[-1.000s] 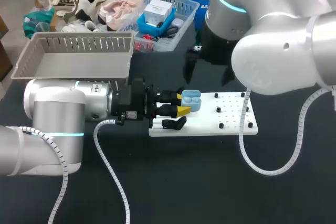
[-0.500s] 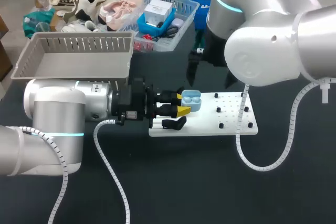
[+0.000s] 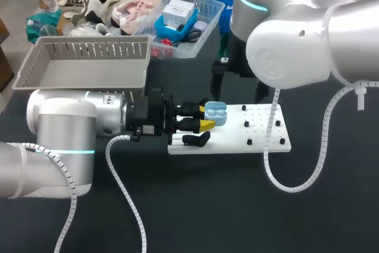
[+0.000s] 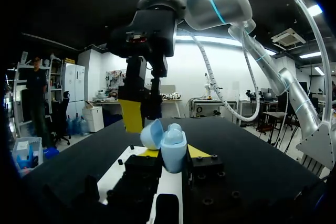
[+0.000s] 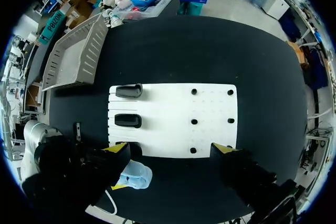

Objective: Pick up each earbud case from the left stands, insert the matching earbuds, close the lid, and place the case in the box.

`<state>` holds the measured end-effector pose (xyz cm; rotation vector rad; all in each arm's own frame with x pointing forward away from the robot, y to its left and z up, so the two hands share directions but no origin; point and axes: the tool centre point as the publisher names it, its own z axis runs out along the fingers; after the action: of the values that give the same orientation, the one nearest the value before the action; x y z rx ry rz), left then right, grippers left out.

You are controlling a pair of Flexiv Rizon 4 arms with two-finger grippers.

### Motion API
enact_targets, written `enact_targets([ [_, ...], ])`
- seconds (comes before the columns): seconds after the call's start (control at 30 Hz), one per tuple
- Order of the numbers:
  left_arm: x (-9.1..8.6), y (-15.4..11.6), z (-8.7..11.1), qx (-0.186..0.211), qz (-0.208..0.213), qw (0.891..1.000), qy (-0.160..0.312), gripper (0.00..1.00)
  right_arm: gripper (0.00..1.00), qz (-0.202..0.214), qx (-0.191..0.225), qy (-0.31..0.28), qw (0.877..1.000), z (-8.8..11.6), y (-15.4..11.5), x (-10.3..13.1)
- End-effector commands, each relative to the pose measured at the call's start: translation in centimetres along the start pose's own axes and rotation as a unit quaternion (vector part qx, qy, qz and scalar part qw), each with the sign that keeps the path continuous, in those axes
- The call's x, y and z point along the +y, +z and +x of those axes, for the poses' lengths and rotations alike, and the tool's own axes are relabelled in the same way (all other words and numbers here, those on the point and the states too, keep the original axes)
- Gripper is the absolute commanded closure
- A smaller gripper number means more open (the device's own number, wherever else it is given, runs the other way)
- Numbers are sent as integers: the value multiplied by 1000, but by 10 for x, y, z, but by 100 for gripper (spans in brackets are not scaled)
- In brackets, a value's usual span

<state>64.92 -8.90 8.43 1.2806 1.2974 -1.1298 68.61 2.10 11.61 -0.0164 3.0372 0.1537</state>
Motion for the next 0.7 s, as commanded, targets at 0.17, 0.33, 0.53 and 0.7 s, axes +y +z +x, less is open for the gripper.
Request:
enact_targets([
  [0.17,-1,1,0,0,-3,1000,1,100,0,0,-3,-6,1000,20,-12,-1],
  [0.33,-1,1,0,0,-3,1000,1,100,0,0,-8,-6,1000,23,-14,0],
  [0.53,-1,1,0,0,-3,1000,1,100,0,-15,-55,23,998,22,-30,-12],
  [0.7,-1,1,0,0,-3,1000,1,100,0,-82,-76,-26,993,36,-52,-23],
])
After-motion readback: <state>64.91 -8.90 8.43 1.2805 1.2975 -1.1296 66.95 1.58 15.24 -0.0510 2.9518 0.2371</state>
